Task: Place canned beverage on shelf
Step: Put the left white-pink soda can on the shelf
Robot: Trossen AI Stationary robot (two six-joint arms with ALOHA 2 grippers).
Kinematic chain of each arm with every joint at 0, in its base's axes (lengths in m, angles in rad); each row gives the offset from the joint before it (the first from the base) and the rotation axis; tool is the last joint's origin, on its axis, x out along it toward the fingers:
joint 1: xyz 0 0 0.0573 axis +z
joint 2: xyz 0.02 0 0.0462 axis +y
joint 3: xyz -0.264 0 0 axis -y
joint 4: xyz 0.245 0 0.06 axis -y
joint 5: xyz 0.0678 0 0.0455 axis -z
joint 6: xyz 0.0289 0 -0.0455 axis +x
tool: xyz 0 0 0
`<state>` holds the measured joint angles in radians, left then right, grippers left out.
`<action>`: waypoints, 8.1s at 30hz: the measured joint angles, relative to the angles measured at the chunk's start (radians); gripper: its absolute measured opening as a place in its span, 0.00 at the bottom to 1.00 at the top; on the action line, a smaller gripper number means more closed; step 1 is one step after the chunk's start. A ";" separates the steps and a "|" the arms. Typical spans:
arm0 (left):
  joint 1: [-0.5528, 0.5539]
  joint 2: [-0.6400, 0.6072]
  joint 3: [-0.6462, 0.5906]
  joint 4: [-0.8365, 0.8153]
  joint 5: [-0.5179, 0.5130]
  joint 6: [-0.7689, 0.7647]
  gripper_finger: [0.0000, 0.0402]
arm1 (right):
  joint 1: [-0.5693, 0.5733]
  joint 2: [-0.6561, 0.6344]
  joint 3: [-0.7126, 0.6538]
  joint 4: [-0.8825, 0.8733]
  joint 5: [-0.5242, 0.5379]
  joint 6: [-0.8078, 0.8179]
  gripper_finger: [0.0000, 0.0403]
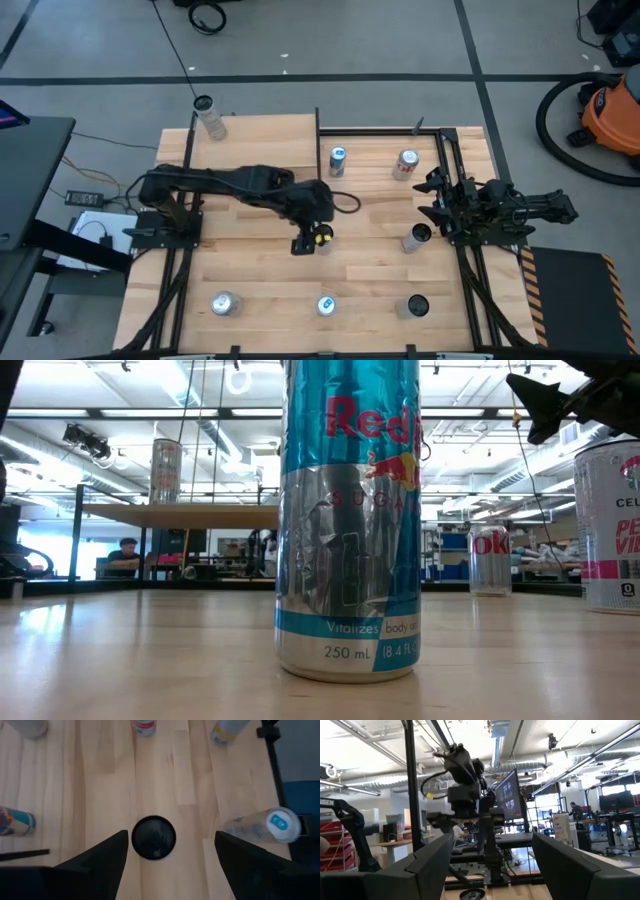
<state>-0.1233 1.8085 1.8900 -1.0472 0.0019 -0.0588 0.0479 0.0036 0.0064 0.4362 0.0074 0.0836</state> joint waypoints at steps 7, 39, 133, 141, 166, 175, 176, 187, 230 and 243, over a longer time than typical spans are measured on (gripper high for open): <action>-0.005 0.065 0.000 -0.004 -0.006 0.039 0.75 | 0.000 0.000 0.000 -0.009 0.000 0.000 0.71; 0.014 0.174 0.000 -0.022 0.039 0.067 0.75 | 0.000 0.005 0.000 -0.029 0.000 -0.009 0.71; 0.009 0.186 0.074 -0.053 -0.074 -0.058 0.75 | 0.000 0.005 0.000 -0.026 0.000 -0.008 0.71; 0.016 0.186 0.095 -0.066 -0.148 -0.049 0.75 | 0.000 0.004 0.000 -0.026 0.000 -0.008 0.71; 0.020 0.186 0.093 -0.055 -0.087 -0.148 0.93 | 0.000 0.005 0.000 -0.026 0.000 -0.008 0.71; 0.024 0.189 0.038 -0.065 -0.073 -0.141 0.98 | 0.000 0.004 0.000 -0.026 0.000 -0.008 0.71; 0.027 0.189 0.029 -0.059 -0.056 -0.141 0.98 | 0.000 0.004 0.000 -0.026 -0.001 -0.008 0.71; 0.048 0.189 0.015 -0.033 -0.023 -0.139 0.98 | 0.000 0.004 0.000 -0.026 -0.001 -0.008 0.71; 0.086 0.224 -0.050 0.054 0.119 -0.113 0.98 | 0.000 0.004 0.000 -0.018 -0.001 -0.008 0.71; 0.087 0.224 -0.050 0.053 0.120 -0.113 0.79 | 0.000 0.004 0.000 -0.019 -0.001 -0.008 0.71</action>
<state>-0.0364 2.0329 1.8400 -0.9947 0.1215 -0.1719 0.0479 0.0078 0.0067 0.4171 0.0067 0.0754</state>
